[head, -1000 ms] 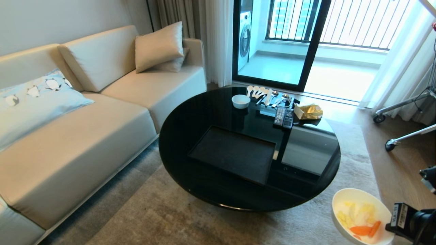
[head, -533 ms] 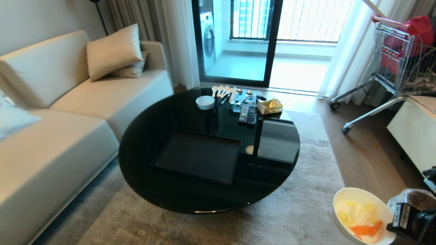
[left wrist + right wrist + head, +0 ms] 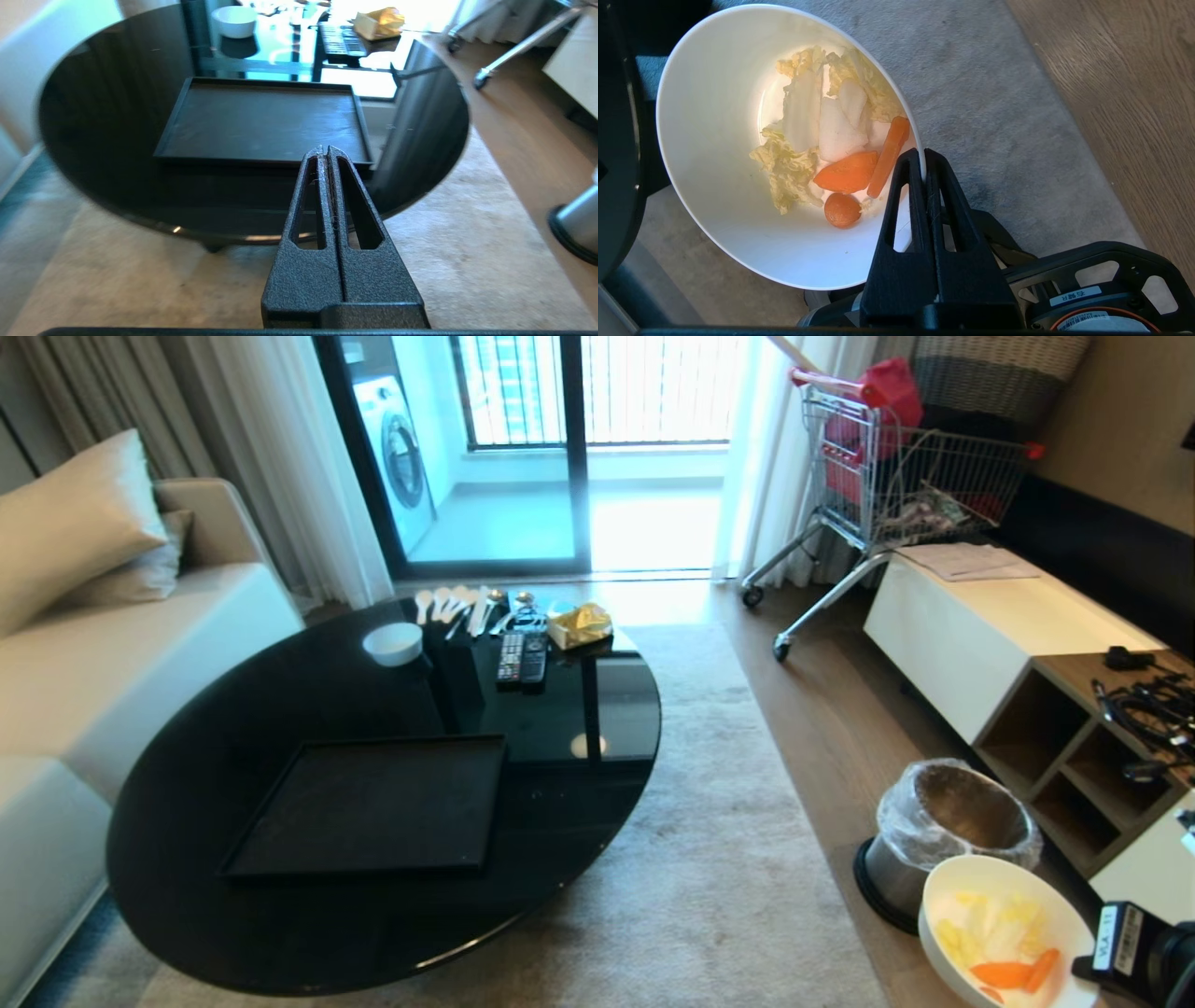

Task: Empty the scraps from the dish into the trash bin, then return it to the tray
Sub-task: Move the bowl over the trash can

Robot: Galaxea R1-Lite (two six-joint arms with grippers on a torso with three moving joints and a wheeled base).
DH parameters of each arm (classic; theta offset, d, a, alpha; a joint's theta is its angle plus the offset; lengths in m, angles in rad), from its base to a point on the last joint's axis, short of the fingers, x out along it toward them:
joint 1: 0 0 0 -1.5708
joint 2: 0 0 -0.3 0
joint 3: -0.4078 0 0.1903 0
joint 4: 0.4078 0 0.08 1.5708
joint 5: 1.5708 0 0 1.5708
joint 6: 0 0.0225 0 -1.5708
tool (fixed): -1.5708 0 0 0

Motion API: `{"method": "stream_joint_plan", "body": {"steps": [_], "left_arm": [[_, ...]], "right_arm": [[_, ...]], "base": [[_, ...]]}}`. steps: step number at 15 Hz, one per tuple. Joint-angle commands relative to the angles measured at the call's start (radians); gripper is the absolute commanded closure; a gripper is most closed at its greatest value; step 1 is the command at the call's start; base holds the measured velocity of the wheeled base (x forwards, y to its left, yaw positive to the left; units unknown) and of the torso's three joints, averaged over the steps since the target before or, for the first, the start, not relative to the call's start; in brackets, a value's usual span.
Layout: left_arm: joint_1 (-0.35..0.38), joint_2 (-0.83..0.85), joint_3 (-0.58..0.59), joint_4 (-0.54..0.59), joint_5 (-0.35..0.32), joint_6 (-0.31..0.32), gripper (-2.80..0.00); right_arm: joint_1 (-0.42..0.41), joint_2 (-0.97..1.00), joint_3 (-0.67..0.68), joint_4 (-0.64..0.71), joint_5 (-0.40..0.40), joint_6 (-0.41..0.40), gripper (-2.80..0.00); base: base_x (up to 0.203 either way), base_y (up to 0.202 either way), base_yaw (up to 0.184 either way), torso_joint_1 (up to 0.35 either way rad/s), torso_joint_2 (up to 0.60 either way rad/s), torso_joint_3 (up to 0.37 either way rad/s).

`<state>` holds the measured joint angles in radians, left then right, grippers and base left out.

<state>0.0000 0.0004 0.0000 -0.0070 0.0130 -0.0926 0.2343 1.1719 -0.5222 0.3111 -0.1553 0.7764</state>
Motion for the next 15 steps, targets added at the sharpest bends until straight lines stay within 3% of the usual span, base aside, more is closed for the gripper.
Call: {"method": "stream_joint_plan", "body": {"steps": [1,15], "left_arm": [[0.000,0.000,0.000,-0.001,0.001,-0.001,0.00],[0.000,0.000,0.000,-0.001,0.001,-0.001,0.00]], "right_arm": [[0.000,-0.028,0.014,0.004,-0.002,0.004,0.00],[-0.001,-0.104,0.051,0.045,-0.006,0.003,0.00]], "base": [[0.000,0.014,-0.179,0.002,0.00,0.004],[0.000,0.010,-0.166,0.003,0.00,0.001]]}}
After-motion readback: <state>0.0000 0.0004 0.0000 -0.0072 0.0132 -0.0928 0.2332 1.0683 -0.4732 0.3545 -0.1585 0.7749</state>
